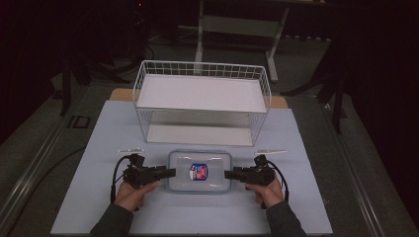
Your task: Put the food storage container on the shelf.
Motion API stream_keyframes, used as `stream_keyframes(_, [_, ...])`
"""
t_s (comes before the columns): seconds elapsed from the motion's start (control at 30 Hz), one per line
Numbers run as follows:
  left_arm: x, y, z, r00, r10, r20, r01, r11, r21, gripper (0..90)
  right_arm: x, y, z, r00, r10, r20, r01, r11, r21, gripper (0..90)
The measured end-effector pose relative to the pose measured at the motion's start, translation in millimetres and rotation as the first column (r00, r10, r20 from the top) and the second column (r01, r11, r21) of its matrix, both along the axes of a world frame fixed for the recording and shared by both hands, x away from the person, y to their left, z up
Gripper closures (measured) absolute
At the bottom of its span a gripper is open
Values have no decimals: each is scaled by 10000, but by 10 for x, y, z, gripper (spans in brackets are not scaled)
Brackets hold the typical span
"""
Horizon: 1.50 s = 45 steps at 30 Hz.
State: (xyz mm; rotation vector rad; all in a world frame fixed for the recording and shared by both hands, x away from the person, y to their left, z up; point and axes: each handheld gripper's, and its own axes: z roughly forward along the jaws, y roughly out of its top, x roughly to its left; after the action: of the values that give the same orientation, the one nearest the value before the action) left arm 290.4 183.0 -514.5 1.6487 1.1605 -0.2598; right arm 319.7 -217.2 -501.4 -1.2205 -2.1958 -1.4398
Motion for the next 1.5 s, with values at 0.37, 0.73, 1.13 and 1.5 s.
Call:
stream_keyframes(0.37, [-36,-39,70,9998,-104,184,92,9979,645,472,-69,70,74,9992,-99,395,127,9975,-698,496])
stream_keyframes(0.73, [-60,-36,106,9998,105,196,-117,9980,629,482,-79,68,73,9993,-267,254,280,9983,-508,519])
stream_keyframes(1.13, [-81,-51,125,9995,185,255,-202,9974,696,483,-59,18,2,9978,-568,-348,579,9978,311,529])
stream_keyframes(1.5, [-133,-43,272,9959,354,832,-389,9984,409,485,-129,38,205,9947,-814,634,793,9962,347,524])
